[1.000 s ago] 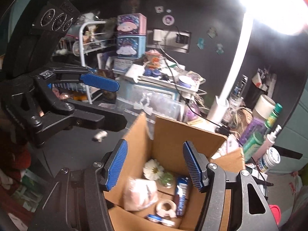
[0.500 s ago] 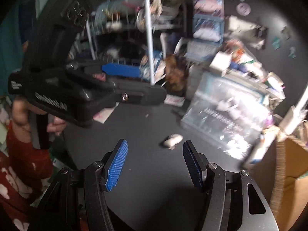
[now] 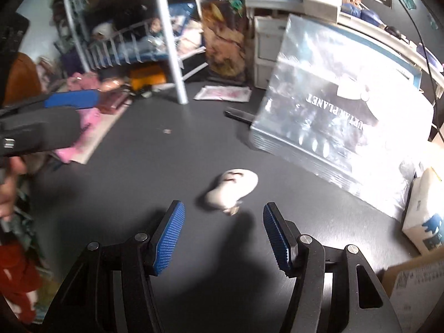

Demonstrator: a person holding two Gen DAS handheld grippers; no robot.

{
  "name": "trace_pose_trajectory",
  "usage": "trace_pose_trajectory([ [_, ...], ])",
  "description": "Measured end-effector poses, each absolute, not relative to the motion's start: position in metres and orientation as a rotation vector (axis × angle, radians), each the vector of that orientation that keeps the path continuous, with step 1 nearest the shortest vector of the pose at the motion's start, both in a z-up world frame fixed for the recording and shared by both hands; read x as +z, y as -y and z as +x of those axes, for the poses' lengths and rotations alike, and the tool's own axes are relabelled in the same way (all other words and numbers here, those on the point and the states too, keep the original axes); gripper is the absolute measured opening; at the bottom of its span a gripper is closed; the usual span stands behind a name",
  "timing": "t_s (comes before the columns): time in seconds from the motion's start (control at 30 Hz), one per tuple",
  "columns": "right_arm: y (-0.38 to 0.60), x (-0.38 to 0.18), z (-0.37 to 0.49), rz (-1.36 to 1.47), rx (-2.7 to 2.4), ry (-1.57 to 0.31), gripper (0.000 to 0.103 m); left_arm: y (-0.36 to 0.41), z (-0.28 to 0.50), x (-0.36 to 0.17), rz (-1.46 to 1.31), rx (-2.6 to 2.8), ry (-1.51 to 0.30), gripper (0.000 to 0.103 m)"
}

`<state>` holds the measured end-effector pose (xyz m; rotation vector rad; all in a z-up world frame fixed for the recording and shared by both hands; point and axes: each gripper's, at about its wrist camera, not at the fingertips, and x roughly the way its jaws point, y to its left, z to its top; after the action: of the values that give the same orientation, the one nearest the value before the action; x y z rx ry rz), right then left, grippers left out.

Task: Organize objects
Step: 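Move the right gripper back to the white plush toy and grasp it, then carry the plush toy into the box and open the right gripper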

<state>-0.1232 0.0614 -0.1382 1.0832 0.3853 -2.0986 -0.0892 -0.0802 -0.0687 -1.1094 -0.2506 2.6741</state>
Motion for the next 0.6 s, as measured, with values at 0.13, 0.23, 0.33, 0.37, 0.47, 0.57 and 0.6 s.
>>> trace_pose_trajectory([
  [0.13,-0.053,-0.143,-0.133,1.061,-2.109,-0.418,0.048,0.082,-0.09,-0.071,-1.113,2.668,0.26,0.092],
  [0.23,-0.048,-0.145,-0.135,1.057,-2.104,-0.449,0.037,0.083,-0.091,-0.07,-1.112,2.664,0.271,0.092],
  [0.33,-0.049,-0.146,-0.134,1.049,-2.097,-0.46,0.025,0.083,-0.092,-0.07,-1.117,2.662,0.271,0.092],
  [0.37,-0.049,-0.146,-0.133,1.046,-2.091,-0.462,0.018,0.082,-0.092,-0.071,-1.123,2.662,0.269,0.092],
  [0.47,-0.054,-0.145,-0.126,1.028,-2.08,-0.445,0.017,0.078,-0.091,-0.071,-1.131,2.646,0.253,0.092],
  [0.57,-0.058,-0.137,-0.113,0.992,-2.057,-0.439,0.017,0.072,-0.09,-0.071,-1.13,2.609,0.257,0.092],
  [0.6,-0.06,-0.132,-0.107,0.975,-2.051,-0.436,0.017,0.069,-0.09,-0.07,-1.126,2.586,0.265,0.092],
])
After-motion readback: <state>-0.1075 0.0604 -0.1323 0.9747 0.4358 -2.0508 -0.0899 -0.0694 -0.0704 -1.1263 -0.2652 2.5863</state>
